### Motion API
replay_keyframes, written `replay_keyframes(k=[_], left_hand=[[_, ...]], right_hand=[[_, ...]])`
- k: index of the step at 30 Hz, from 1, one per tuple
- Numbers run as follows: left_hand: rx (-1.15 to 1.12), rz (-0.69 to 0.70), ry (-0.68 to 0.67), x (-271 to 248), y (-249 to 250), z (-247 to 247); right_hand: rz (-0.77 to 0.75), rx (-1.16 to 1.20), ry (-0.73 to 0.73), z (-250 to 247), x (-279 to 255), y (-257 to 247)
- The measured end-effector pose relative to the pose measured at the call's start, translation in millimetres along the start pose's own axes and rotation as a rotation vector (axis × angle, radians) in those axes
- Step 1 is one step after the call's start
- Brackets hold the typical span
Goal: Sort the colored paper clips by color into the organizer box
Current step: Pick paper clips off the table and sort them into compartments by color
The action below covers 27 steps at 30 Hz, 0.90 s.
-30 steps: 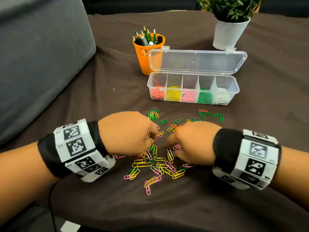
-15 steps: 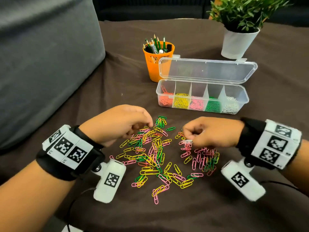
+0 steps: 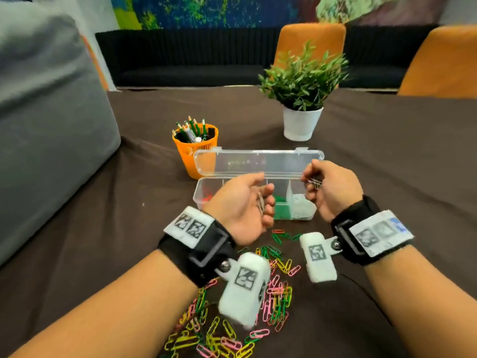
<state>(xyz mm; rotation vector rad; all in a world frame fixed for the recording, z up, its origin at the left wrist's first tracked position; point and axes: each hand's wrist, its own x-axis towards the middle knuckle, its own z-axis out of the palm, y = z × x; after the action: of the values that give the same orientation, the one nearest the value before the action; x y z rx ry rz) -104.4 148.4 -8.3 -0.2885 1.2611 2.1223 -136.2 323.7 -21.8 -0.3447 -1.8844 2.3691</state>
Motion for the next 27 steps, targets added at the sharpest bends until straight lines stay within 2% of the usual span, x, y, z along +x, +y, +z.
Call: replay_keyframes(k=[1, 3, 4, 5, 9, 12, 15, 18, 20, 24, 25, 27], left_hand=[[0.040, 0.014, 0.010, 12.3, 5.2, 17.7], [0.073, 0.073, 0.068, 38.9, 13.9, 43.7], [0.074, 0.104, 0.094, 51.8, 17.5, 55.2], [0.072, 0.131, 0.125, 64.8, 20.1, 62.1], [0.102, 0.169, 0.168, 100.3, 22.5, 64.7], [0.130, 0.190, 0.165, 106.4, 20.6, 58.3], [0.161, 0.173, 0.074, 100.3, 21.3, 51.5], [0.143, 0.140, -0.039, 87.8, 26.4, 43.4], [0.185, 0.138, -0.065, 77.4, 29.8, 39.1], [0.468, 0.240, -0.012, 46.0, 34.7, 29.5], [0.596, 0.283, -0.024, 37.1, 37.1, 24.3], [0.989, 0.357, -0.041, 18.8, 42.9, 10.5]], right_hand=[[-0.147, -0.230, 0.028, -5.0, 9.9, -4.0], [-0.385, -0.879, 0.009, -9.2, 25.5, -4.6], [-0.456, -1.089, -0.006, -10.1, 31.3, -2.7], [-0.485, -1.153, -0.025, -10.8, 34.4, 2.0], [-0.574, -1.068, 0.013, -19.1, 46.4, 26.9], [-0.537, -0.915, 0.019, -24.7, 56.0, 37.0], [-0.434, -0.744, 0.057, -25.4, 53.7, 34.8], [-0.407, -0.697, 0.042, -27.7, 53.4, 28.9], [-0.355, -0.592, 0.017, -26.4, 50.6, 23.0], [-0.393, -0.692, 0.040, -30.0, 34.5, 9.3], [-0.436, -0.728, 0.025, -32.7, 27.9, 6.9], [-0.503, -0.808, -0.068, -37.2, 11.9, 1.9]])
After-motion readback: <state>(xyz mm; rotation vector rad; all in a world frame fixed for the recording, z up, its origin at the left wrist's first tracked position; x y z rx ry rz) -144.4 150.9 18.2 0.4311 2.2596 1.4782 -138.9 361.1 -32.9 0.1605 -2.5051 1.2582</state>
